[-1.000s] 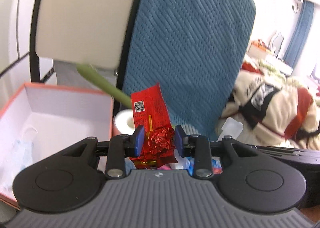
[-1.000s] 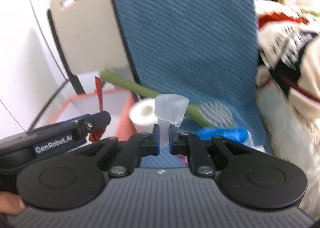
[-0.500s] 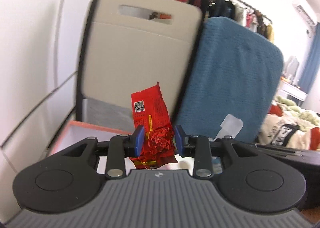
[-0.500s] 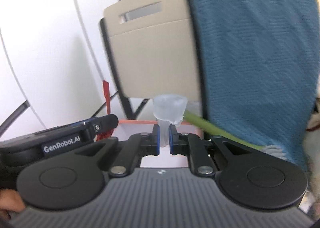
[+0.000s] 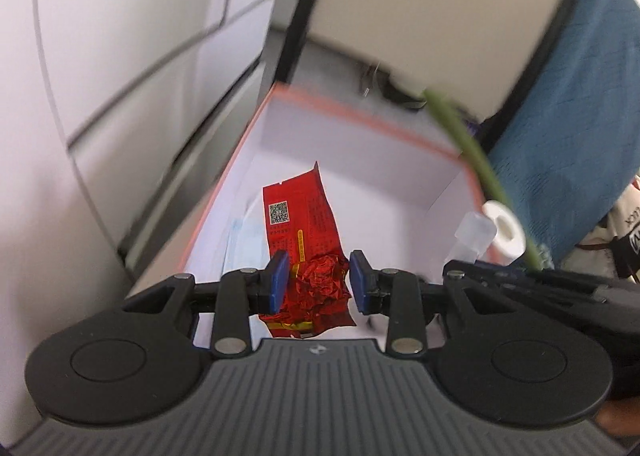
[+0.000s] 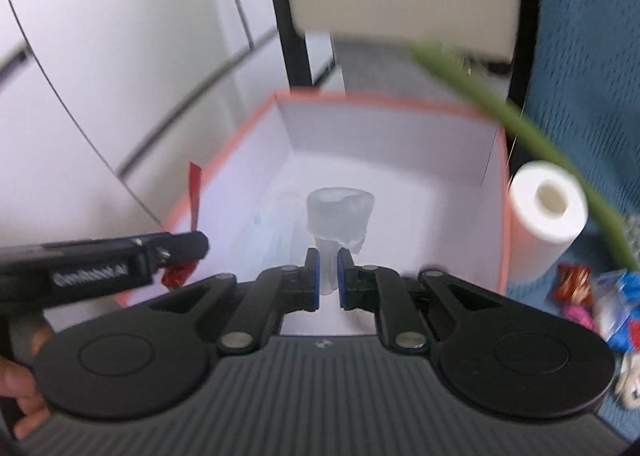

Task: Organize soft objects
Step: 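Carry the red packet in the left tool and the cup in the right tool over the pink box, then open the right tool to drop the cup while the left tool releases the packet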

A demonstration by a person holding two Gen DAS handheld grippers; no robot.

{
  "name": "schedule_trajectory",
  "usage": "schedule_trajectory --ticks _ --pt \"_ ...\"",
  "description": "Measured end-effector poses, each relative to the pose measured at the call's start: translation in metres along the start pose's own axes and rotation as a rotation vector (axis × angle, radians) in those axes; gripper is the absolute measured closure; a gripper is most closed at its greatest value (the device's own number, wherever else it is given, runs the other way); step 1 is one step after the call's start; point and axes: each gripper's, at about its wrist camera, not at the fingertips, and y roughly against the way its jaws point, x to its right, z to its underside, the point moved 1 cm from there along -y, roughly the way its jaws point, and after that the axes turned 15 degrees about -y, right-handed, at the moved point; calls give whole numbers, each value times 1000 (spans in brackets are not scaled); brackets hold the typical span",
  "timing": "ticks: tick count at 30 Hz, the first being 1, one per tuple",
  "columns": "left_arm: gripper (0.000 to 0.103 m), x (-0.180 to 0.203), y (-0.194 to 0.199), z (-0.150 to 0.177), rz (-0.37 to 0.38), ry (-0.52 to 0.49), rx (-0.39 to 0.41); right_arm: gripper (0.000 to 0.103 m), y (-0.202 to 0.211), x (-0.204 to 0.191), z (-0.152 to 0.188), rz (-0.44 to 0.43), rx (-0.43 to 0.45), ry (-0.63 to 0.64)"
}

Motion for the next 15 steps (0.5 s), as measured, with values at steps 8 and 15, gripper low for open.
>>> schedule_trajectory --ticks 8,15 --pt "65 -20 -34 17 -2 -7 -91 90 -48 3 20 41 -135 -24" --pt "59 -18 -38 22 -1 16 -85 83 -47 9 15 23 -137 -61"
